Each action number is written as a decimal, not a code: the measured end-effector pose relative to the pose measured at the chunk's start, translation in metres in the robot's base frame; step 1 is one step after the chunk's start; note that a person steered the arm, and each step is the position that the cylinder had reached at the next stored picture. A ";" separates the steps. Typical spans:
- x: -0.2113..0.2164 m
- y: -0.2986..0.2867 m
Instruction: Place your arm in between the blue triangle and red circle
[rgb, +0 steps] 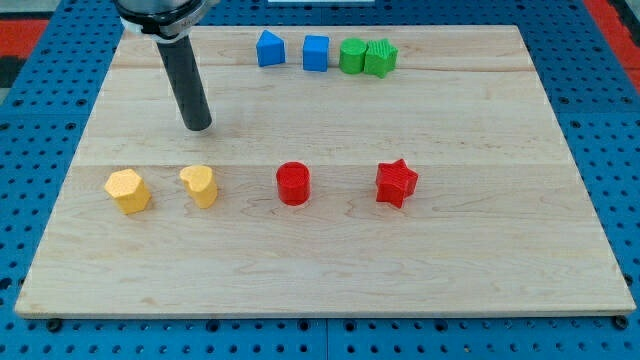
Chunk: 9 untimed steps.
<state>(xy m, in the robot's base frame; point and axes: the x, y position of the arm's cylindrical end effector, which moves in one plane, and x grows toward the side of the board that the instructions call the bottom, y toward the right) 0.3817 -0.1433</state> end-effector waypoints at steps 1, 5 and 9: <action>0.000 0.048; -0.010 0.069; -0.041 0.141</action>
